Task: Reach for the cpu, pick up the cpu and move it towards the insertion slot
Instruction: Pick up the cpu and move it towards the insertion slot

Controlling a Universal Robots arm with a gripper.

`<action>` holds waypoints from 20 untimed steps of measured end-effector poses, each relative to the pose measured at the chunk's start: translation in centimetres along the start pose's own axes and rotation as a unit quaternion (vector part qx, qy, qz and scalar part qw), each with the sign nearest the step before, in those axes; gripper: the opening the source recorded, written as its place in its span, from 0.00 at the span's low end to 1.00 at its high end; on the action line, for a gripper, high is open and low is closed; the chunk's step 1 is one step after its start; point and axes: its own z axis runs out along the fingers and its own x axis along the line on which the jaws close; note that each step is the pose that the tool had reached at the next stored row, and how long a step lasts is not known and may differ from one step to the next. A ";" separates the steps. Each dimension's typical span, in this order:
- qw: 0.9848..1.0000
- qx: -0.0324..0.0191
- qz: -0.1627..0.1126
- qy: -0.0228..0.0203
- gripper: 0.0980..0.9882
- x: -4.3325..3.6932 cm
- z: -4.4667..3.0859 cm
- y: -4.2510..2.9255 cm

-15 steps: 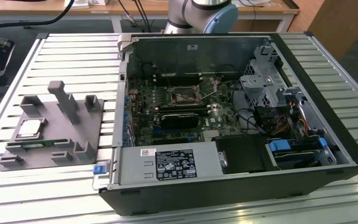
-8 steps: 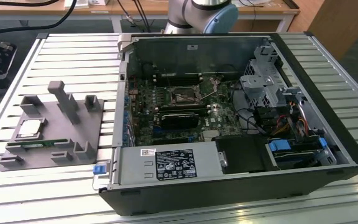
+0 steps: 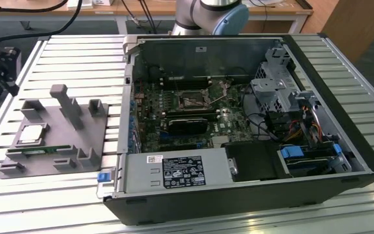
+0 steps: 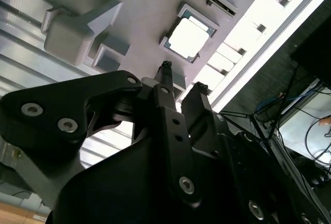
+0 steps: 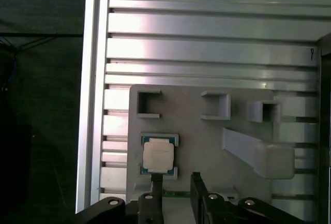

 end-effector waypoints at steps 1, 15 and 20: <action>1.000 0.000 0.000 0.000 0.35 0.00 0.15 -0.01; 1.000 0.000 0.000 0.000 0.81 0.01 2.35 -0.14; 1.000 0.000 0.000 0.000 0.81 0.01 2.98 -0.21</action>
